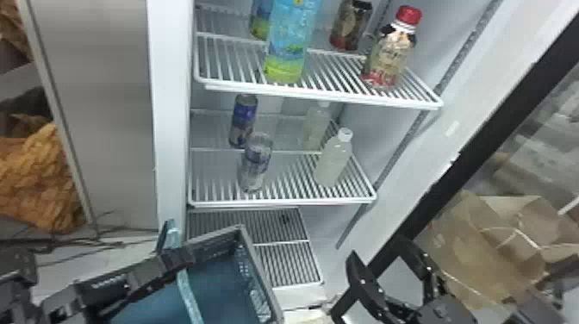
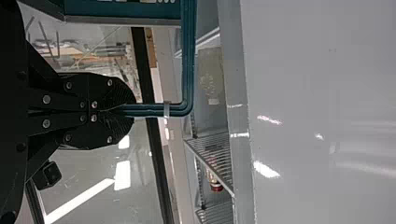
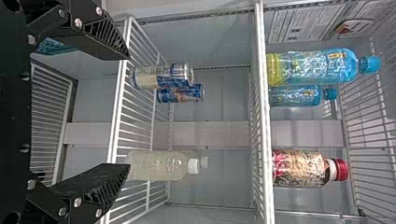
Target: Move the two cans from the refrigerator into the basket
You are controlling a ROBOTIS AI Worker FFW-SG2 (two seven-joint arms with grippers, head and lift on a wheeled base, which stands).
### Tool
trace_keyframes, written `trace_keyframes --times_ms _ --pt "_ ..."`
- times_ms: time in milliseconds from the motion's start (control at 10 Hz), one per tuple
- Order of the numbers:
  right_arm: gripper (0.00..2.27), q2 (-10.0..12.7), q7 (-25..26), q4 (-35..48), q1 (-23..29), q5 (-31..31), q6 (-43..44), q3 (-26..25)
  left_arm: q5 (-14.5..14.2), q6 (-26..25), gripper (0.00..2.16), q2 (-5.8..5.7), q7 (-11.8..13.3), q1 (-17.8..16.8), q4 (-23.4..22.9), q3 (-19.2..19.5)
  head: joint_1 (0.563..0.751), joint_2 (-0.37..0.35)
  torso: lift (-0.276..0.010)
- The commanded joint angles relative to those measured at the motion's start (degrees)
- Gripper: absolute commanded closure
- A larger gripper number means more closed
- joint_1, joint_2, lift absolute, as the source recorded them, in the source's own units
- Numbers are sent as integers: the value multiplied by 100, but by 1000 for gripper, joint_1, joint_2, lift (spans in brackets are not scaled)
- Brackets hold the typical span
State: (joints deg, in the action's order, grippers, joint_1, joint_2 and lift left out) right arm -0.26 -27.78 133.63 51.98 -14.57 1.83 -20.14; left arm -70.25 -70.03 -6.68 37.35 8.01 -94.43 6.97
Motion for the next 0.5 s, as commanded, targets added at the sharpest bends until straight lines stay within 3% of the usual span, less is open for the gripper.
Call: trace_keyframes --times_ms 0,400 --pt "236 0 -8 -194 -262 108 0 14 -2 0 1210 0 0 0 0 0 695 -350 -219" --pt "234 -167 0 -700 -895 108 0 288 10 0 1210 0 0 0 0 11 695 -350 -219"
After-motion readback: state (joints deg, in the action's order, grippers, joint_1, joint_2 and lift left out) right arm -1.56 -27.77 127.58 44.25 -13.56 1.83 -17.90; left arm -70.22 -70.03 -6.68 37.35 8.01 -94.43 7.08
